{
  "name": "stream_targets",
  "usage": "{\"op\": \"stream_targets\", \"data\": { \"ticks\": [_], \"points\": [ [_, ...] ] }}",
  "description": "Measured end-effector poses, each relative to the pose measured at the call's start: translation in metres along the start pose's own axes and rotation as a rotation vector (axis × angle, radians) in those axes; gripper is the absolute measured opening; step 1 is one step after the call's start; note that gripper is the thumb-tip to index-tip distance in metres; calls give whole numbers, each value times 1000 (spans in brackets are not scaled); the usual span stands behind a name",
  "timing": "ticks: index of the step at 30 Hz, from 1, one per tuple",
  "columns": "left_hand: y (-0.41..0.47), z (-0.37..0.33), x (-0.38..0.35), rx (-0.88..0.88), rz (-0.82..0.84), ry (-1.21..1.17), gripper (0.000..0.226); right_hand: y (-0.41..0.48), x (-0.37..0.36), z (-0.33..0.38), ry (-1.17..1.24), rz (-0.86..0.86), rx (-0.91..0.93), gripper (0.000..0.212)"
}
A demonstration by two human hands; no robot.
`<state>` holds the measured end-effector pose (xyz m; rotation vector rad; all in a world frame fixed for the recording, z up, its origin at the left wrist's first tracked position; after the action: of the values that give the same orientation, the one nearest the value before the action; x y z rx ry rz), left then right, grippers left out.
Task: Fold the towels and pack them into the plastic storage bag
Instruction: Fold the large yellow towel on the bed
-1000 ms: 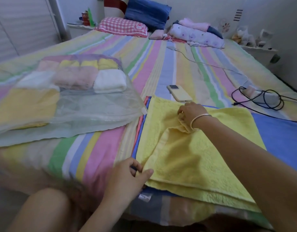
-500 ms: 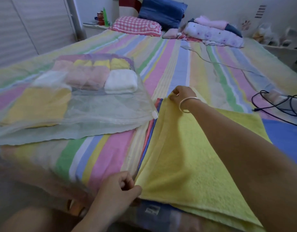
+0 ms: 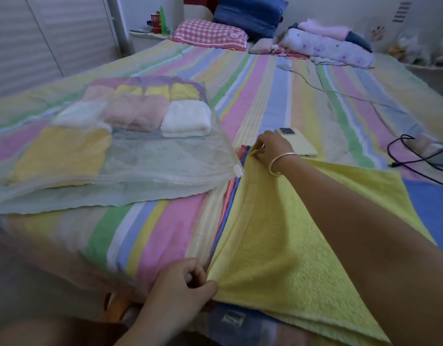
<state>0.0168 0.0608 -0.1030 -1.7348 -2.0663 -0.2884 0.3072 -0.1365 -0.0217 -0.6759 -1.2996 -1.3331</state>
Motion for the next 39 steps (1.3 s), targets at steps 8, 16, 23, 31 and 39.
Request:
{"op": "stream_targets", "data": {
  "ticks": [8,16,23,31,39],
  "points": [
    [-10,-7,9,9,-33,-106,23,-9,22,-7,110,-95,-105,31],
    [1,-79,78,-244,-273,63,26,-46,172,-48,266,-479,-307,21],
    [3,-222,139,-599,-452,94,5,-126,342,-64,479,-845,-300,17],
    [39,-321,144,-319,-139,-574,10,-186,429,-77,816,-944,-320,25],
    [131,-341,95,-248,-79,-473,10,-164,374,-135,818,-729,-514,27]
  ]
}}
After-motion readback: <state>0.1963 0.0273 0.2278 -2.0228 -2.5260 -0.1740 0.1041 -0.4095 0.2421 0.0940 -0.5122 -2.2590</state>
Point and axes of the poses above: each hand's wrist, its own y-axis towards the middle knuckle, its own x-axis out of the back of the hand, z = x × y, the point moved 8 cm from there along y, towards the middle knuckle, and after that the axes turned 6 degrees about -z, right-handed, at the moved point
